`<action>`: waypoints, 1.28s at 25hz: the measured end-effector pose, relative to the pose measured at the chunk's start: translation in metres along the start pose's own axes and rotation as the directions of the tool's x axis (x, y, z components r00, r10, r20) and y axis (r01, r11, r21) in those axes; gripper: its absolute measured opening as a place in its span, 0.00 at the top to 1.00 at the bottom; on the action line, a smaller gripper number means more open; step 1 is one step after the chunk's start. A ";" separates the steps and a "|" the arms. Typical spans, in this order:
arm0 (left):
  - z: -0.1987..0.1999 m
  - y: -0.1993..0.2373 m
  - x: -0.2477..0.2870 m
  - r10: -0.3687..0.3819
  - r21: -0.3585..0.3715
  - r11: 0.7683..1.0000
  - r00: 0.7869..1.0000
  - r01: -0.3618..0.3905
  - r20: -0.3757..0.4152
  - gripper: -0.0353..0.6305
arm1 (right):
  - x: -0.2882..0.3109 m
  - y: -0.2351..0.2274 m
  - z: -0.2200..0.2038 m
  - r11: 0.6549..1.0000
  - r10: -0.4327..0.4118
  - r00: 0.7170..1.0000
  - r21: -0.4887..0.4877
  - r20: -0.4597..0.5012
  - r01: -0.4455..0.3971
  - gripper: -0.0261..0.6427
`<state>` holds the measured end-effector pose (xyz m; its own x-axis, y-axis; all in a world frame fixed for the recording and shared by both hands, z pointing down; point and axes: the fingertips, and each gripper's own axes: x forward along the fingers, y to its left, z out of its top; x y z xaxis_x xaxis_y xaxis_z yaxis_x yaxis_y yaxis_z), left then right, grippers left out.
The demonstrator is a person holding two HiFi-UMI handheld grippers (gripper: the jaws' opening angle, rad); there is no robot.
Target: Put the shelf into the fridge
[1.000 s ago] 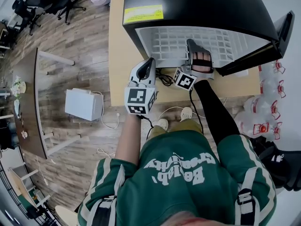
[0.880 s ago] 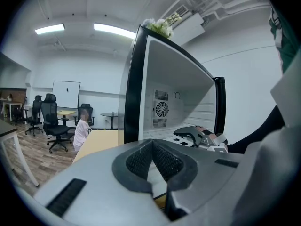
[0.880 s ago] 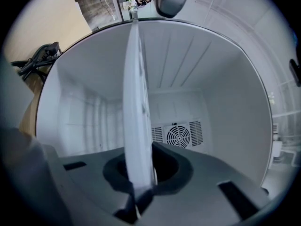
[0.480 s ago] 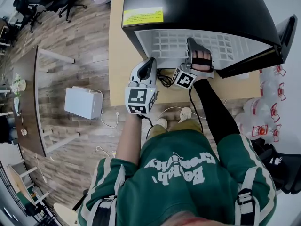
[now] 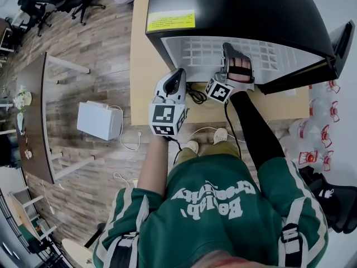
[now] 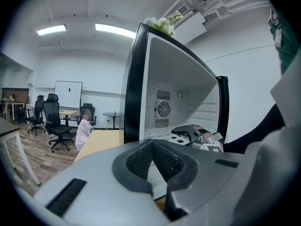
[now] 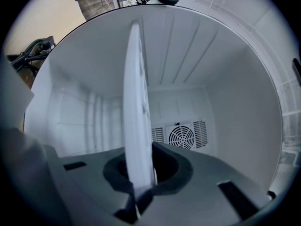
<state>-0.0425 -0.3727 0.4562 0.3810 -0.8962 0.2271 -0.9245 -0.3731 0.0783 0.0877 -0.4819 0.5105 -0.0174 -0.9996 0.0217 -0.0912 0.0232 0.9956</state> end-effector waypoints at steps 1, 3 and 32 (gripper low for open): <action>0.000 0.000 0.000 0.002 0.000 1.000 1.000 -0.002 0.000 0.95 | 0.003 0.000 0.000 1.000 0.003 1.000 0.001 0.000 -0.003 0.92; 0.000 0.001 0.000 0.005 0.000 1.000 1.000 -0.005 -0.001 0.95 | 0.010 0.001 0.000 1.000 0.010 1.000 0.004 0.000 -0.010 0.92; 0.011 -0.010 -0.039 -0.054 0.030 0.998 0.997 0.052 0.051 0.95 | -0.041 -0.017 0.000 0.959 0.164 0.984 0.223 0.072 -0.176 0.62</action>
<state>-0.0480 -0.3371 0.4364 0.4305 -0.8859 0.1729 -0.9024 -0.4266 0.0607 0.0898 -0.4416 0.4924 -0.1032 -0.9787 0.1776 -0.3064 0.2012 0.9304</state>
